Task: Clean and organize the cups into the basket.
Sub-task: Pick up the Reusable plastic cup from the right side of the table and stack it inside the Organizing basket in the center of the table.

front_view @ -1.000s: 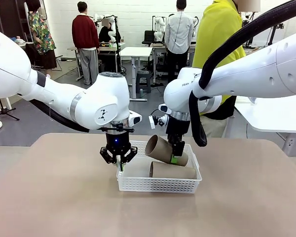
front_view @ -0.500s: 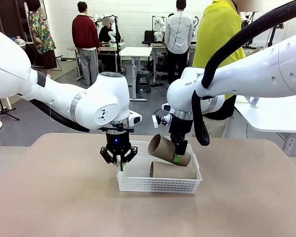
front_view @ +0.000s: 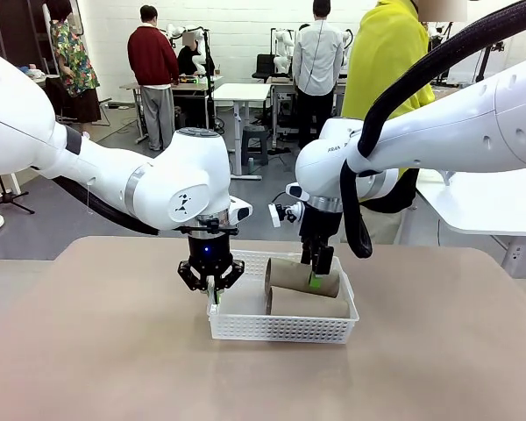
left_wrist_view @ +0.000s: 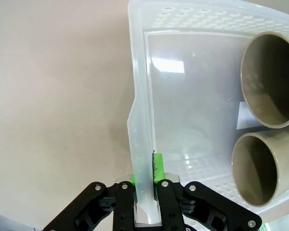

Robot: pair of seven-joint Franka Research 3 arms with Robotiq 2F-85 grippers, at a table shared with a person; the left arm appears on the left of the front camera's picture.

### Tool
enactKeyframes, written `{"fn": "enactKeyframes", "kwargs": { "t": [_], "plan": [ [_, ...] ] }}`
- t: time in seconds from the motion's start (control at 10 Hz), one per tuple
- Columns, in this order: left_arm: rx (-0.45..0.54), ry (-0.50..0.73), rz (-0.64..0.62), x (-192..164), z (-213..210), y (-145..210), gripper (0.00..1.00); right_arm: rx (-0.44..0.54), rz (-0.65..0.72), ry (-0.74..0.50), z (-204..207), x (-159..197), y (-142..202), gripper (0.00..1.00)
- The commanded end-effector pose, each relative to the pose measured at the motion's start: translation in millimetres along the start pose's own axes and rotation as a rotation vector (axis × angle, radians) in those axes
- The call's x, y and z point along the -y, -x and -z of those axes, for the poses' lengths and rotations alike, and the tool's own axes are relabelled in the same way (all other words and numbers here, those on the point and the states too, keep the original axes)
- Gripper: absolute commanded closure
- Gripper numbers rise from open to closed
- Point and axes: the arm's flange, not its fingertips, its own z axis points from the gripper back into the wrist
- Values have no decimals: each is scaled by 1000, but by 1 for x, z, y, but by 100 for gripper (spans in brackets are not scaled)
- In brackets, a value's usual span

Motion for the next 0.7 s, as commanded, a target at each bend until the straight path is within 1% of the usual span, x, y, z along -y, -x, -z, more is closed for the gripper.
{"fn": "enactKeyframes", "kwargs": {
  "t": [0.0, 0.1, 0.2, 0.3, 0.4, 0.5, 0.6],
  "plan": [
    [6, 4, -2, 1, -2, 0, 100, -7, -30, 15, -9, -6, 0, 0],
    [6, 4, -2, 1, -2, 0, 100, 2, -40, 20, -15, -12, -1, 0],
    [6, 4, -2, 1, -2, 0, 100, 15, -19, 50, -31, -30, -3, 0],
    [6, 4, -2, 1, -2, 0, 100, 10, 7, 103, -53, -59, -3, 0],
    [6, 4, -2, 1, -2, 0, 100, 49, 44, 138, -77, -94, 2, 0],
    [6, 4, -2, 1, -2, 0, 100, 57, 64, 167, -88, -120, 16, 0],
    [6, 4, -2, 1, -2, 0, 100, 96, 61, 173, -90, -142, 34, 0]
  ]
}}
